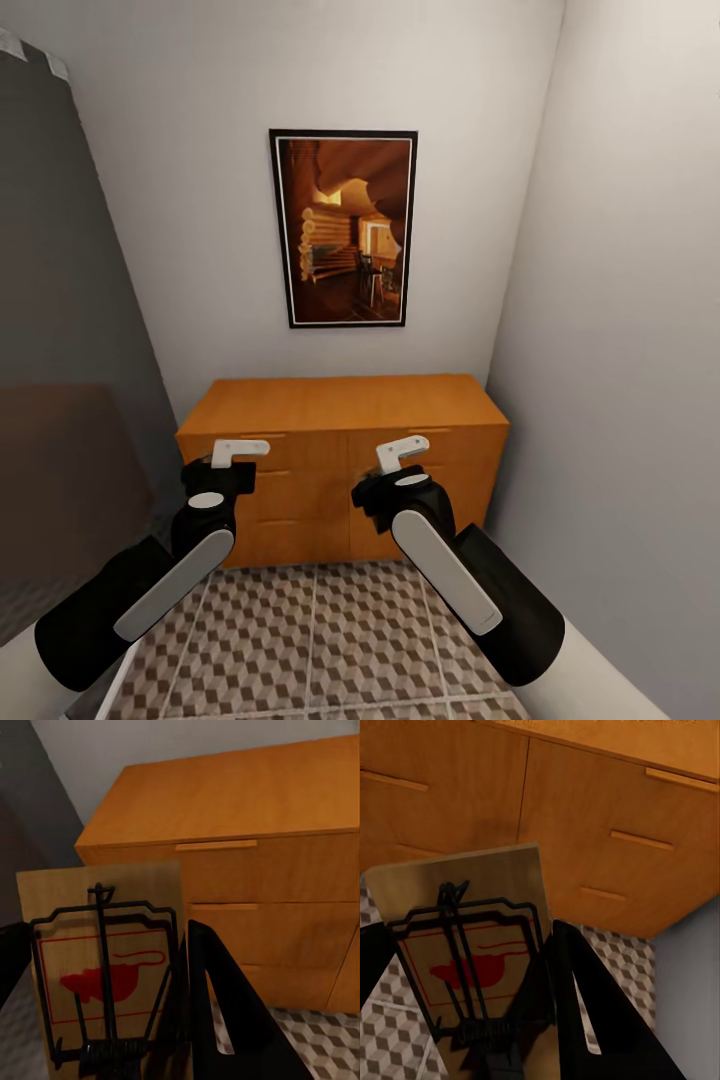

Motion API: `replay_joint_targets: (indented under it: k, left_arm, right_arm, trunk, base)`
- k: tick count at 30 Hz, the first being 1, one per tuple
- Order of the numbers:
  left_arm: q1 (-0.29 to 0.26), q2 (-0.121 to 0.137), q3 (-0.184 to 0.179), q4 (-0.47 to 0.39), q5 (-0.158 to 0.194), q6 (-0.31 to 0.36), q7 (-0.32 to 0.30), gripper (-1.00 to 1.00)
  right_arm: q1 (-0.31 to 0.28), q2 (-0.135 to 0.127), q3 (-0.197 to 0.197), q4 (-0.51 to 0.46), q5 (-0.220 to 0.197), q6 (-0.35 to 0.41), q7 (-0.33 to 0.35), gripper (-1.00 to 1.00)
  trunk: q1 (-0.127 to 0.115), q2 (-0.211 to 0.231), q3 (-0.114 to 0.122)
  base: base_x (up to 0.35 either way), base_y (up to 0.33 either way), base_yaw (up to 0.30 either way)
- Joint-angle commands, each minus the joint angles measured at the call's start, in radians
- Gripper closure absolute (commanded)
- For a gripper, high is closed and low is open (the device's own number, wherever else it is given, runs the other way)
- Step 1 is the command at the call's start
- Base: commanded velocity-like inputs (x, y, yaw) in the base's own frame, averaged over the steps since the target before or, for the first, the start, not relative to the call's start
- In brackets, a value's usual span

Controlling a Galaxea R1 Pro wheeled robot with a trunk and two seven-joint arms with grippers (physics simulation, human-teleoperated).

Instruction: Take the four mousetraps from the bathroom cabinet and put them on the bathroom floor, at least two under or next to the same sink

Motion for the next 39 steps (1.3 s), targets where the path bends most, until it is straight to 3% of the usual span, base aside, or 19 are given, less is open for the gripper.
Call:
replay_joint_targets:
  k: [1,18,39]
  left_arm:
    - [-0.002,0.001,-0.002,-0.001,0.003,0.010,0.009,1.00]
    - [-0.002,0.001,-0.002,-0.001,0.003,0.010,0.007,1.00]
    - [-0.002,0.001,-0.002,-0.001,0.003,0.010,0.007,1.00]
  right_arm:
    - [-0.002,0.000,0.001,-0.001,-0.011,0.005,-0.011,1.00]
    - [-0.002,0.000,0.003,-0.001,-0.011,0.005,-0.011,1.00]
    - [-0.002,0.002,0.030,-0.001,-0.010,0.005,-0.012,1.00]
  trunk:
    - [0.001,-0.002,-0.001]
    - [0.001,-0.002,0.026]
    - [0.001,-0.002,0.044]
  base:
    - [-0.001,0.000,0.000]
    - [-0.016,0.000,0.000]
    - [-0.186,0.039,0.055]
